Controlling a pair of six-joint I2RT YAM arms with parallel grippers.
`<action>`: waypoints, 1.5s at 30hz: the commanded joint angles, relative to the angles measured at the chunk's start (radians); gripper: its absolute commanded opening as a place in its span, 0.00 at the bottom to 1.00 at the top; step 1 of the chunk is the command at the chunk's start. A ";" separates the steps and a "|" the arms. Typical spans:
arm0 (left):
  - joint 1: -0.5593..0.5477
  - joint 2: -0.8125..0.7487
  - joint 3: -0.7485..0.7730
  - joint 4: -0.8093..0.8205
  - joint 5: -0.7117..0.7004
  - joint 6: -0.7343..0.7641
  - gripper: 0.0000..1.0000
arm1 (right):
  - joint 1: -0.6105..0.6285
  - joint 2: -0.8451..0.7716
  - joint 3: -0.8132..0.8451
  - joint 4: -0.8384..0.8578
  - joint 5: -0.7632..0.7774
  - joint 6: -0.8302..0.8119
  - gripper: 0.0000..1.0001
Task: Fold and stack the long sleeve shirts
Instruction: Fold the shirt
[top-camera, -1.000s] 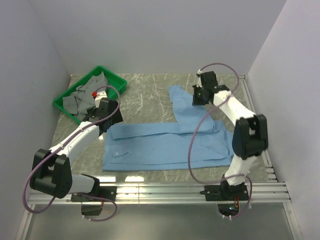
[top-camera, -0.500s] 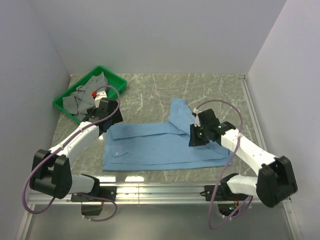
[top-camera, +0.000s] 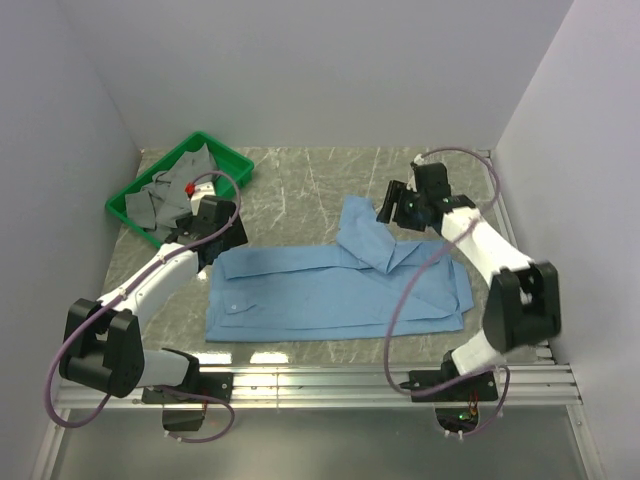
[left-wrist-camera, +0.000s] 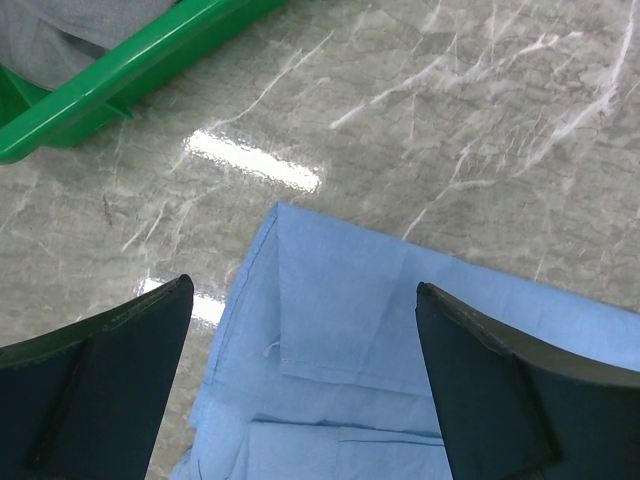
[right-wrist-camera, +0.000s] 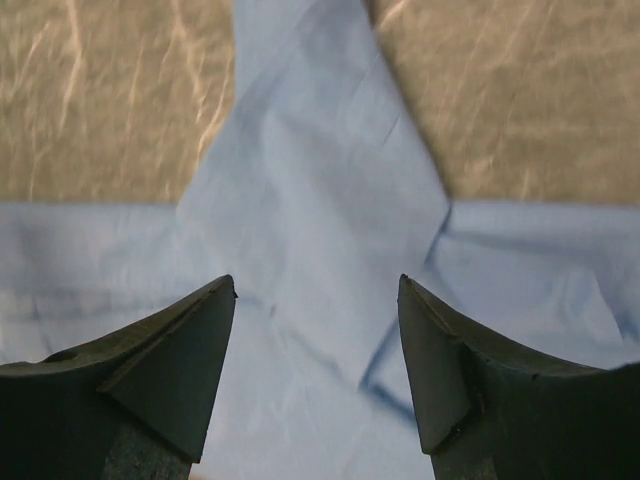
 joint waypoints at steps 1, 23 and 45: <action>0.003 -0.025 0.024 0.008 0.019 -0.008 0.99 | -0.027 0.165 0.102 0.090 -0.045 0.047 0.73; 0.003 -0.011 0.032 0.004 -0.002 0.001 0.99 | -0.023 0.603 0.371 0.000 -0.177 -0.160 0.54; 0.003 -0.053 0.021 0.016 0.032 0.000 0.99 | 0.199 -0.151 0.160 -0.089 -0.107 -0.213 0.00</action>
